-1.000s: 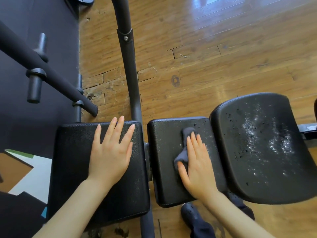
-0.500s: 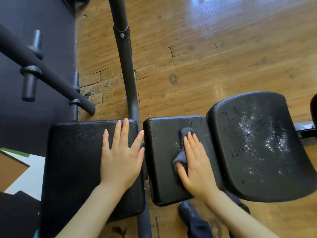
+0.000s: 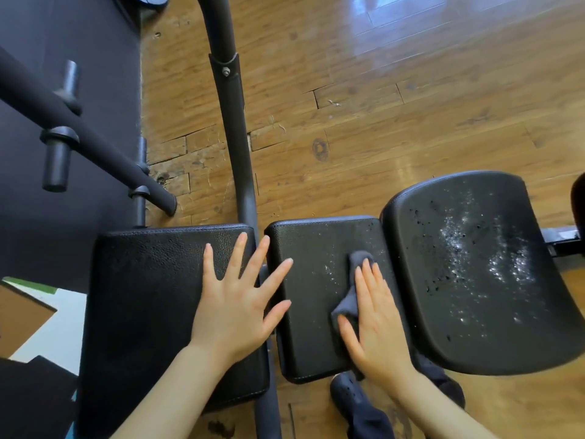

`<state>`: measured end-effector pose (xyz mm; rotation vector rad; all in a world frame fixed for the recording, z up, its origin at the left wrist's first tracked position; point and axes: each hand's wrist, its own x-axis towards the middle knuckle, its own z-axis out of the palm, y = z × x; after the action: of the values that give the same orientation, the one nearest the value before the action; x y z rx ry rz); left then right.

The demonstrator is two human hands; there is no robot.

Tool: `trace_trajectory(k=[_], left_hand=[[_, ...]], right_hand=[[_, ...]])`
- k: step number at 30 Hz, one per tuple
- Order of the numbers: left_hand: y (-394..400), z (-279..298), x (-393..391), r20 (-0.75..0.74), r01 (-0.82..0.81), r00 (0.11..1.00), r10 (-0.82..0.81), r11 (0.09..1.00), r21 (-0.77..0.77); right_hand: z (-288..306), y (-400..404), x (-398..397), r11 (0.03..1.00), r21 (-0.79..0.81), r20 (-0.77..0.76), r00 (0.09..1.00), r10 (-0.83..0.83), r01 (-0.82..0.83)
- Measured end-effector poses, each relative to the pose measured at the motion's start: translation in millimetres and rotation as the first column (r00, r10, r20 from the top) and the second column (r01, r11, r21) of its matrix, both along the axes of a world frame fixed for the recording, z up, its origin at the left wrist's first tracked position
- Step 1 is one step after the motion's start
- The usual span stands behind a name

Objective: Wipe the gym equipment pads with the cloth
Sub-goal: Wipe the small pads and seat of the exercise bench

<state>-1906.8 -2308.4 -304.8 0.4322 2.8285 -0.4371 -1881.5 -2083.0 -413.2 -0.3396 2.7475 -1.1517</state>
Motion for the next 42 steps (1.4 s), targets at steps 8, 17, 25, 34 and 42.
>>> trace_trajectory(k=[8,17,25,34,42], left_hand=[[2.2,0.0,-4.5,0.027,0.015,1.000,-0.015,1.000,0.017],[13.2,-1.7,-1.4,0.039,-0.058,0.998,0.057,0.998,0.027],[14.0,-2.4,-2.0,0.017,-0.039,0.999,0.039,0.999,0.020],[14.2,-1.2,-1.8,0.020,-0.038,0.999,0.037,0.999,0.022],[14.4,-2.2,-1.8,0.020,-0.026,0.999,0.026,1.000,0.005]], right_hand=[[-0.7,-21.1,-53.9,0.999,0.036,-0.036,0.999,-0.026,0.028],[0.3,1.7,5.8,0.996,-0.032,-0.056,0.995,0.085,-0.087],[0.6,-19.8,-45.2,0.999,0.000,-0.051,0.998,0.034,-0.034],[-0.7,-24.8,-64.3,0.999,-0.025,-0.041,0.998,-0.041,0.040],[3.3,-19.7,2.0,1.000,-0.006,-0.022,0.999,-0.025,0.025]])
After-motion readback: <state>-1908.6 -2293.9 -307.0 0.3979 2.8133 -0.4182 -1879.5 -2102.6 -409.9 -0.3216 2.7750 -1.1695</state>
